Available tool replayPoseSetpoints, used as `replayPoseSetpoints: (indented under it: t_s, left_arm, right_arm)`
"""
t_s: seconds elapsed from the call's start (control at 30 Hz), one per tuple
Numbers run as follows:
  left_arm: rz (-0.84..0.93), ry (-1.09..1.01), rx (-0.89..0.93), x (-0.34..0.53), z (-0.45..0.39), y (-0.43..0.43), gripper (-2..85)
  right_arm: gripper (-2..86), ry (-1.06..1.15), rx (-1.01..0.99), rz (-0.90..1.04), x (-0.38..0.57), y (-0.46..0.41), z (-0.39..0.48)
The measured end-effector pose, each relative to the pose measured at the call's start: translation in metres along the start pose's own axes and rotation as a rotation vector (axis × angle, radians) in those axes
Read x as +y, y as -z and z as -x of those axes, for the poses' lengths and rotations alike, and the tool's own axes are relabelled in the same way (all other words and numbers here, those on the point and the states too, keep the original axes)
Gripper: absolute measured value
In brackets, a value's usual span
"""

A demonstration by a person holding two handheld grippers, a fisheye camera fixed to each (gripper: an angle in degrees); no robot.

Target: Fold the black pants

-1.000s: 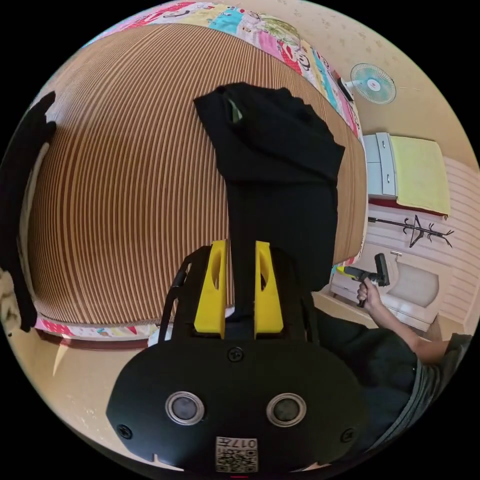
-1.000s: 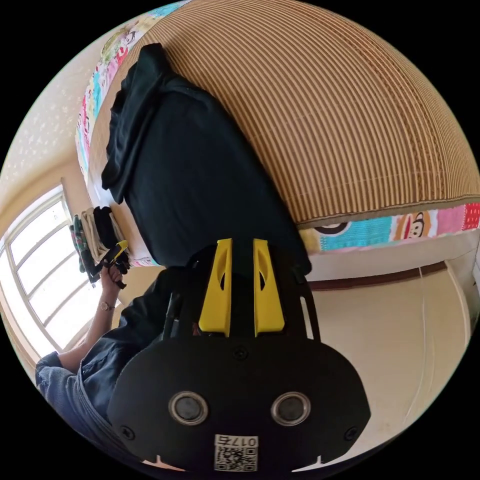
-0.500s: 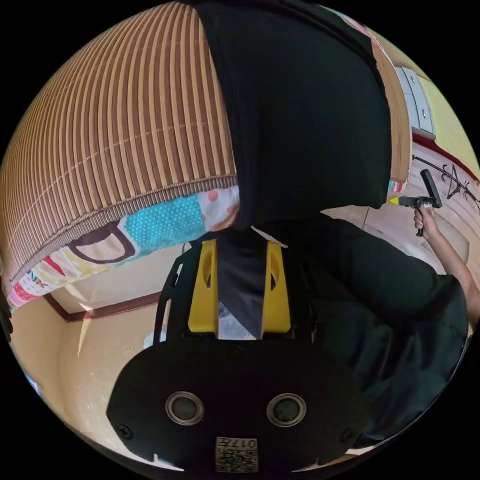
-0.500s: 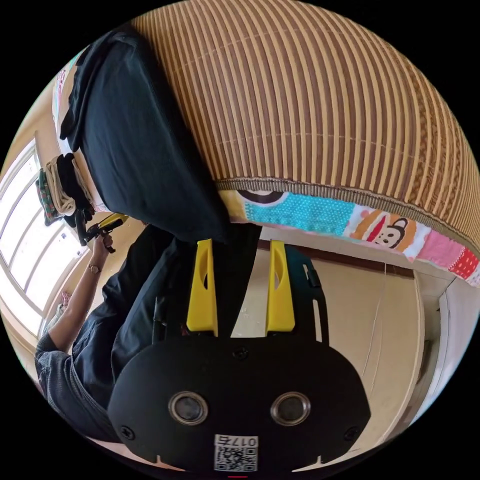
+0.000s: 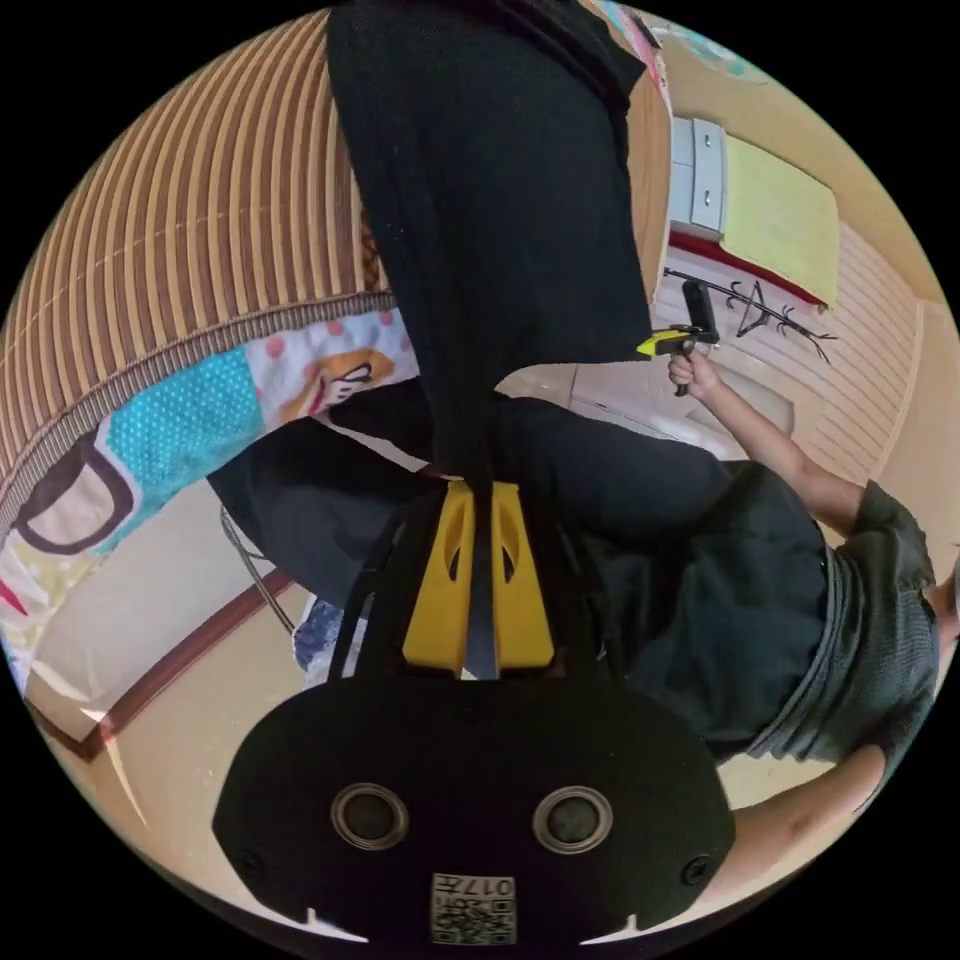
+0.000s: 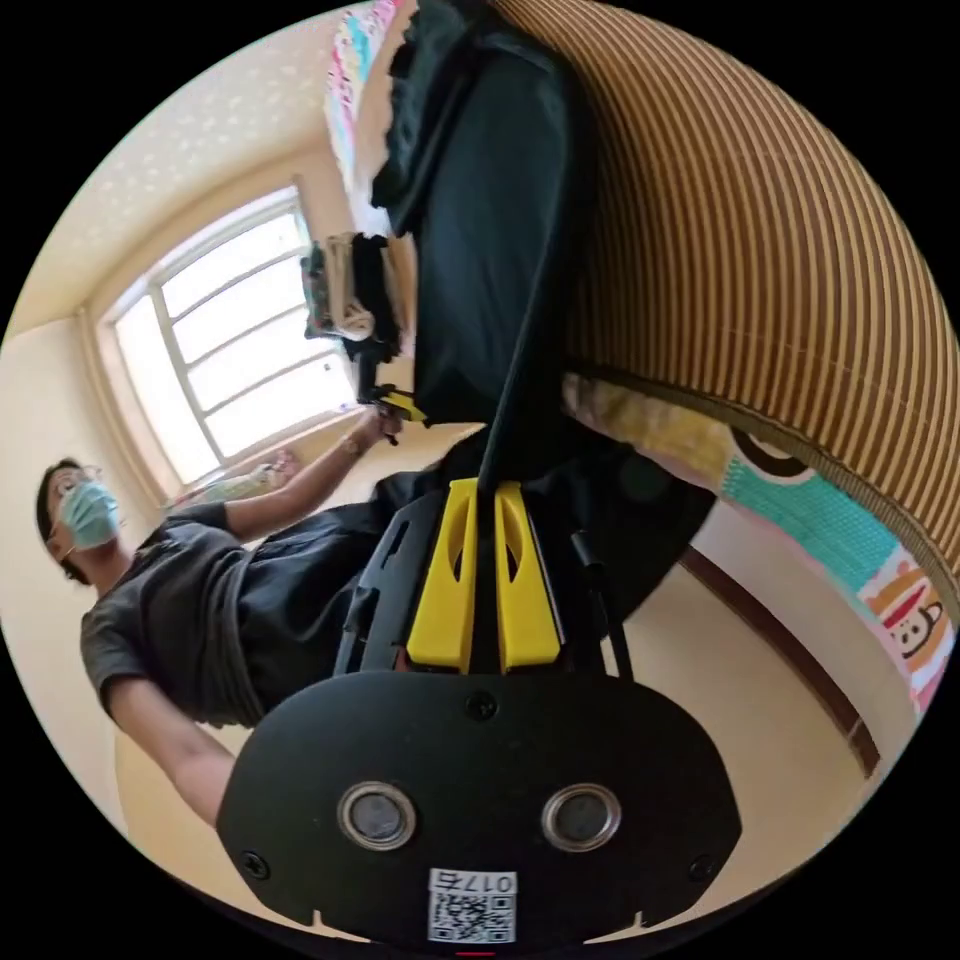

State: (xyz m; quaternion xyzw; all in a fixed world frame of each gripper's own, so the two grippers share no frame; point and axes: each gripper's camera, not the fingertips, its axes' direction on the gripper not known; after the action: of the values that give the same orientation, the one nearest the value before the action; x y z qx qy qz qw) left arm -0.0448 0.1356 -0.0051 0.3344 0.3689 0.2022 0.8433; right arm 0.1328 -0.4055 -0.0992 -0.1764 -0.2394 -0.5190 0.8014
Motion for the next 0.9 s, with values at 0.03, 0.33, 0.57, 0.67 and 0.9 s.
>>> replayPoseSetpoints:
  t_s: [0.03,0.33,0.57,0.67,0.9]
  left_arm:
    - [-0.028,-0.03,0.045,0.007,-0.007,0.012,1.5]
    - [-0.444,-0.428,0.627,0.095,-0.083,0.141,1.9]
    - [-0.777,-0.005,0.701,0.077,-0.017,0.146,2.6]
    - [-0.901,0.239,0.705,0.042,0.007,0.158,2.8]
    - [-1.045,0.302,0.696,-0.075,0.012,0.223,2.8]
  right_arm:
    - [2.9,0.08,-0.114,-0.081,0.014,0.015,0.012]
    - [2.0,0.455,-0.631,-0.31,0.09,0.031,0.054]
    - [1.1,-0.141,-0.473,-0.748,0.064,0.046,-0.022]
    - [1.0,-0.201,-0.499,-0.824,0.017,0.054,-0.024]
    - [1.7,-0.137,-0.351,-0.871,-0.103,0.086,0.014]
